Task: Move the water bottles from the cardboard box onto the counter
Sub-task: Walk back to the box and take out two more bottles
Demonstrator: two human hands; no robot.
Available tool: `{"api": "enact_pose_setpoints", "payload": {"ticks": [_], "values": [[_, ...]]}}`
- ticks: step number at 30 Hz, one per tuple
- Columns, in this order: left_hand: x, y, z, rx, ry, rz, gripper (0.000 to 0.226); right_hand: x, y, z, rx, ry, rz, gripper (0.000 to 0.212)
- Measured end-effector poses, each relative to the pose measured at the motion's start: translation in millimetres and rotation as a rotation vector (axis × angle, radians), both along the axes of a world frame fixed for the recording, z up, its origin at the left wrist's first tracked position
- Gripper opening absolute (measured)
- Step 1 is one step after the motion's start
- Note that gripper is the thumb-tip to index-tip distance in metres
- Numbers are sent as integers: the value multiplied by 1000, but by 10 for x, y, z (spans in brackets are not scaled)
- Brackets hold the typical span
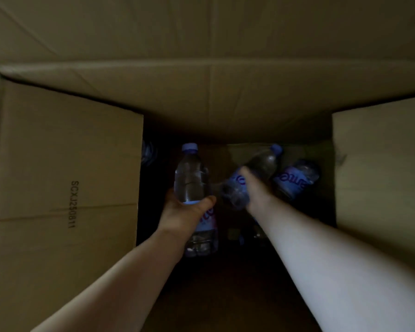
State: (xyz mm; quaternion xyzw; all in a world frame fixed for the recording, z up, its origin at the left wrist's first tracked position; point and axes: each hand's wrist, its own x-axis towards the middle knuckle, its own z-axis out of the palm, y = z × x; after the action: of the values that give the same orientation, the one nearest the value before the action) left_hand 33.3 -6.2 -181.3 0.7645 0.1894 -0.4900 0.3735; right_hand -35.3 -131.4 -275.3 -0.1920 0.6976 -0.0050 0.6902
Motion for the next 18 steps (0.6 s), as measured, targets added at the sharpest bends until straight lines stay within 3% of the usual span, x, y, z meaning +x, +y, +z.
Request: {"api": "enact_pose_setpoints", "payload": {"ticks": [6,11,18], "values": [[-160,56,667,52,0,-91,60,-339,285,913,-147,65,400,4],[-196,117,1437,161,-64,-320,59,-568,371,1861,-191,88,673,66],[47,359,3022,167,-243,-221,57,-517,389,3614,-404,-7,848,75]]}}
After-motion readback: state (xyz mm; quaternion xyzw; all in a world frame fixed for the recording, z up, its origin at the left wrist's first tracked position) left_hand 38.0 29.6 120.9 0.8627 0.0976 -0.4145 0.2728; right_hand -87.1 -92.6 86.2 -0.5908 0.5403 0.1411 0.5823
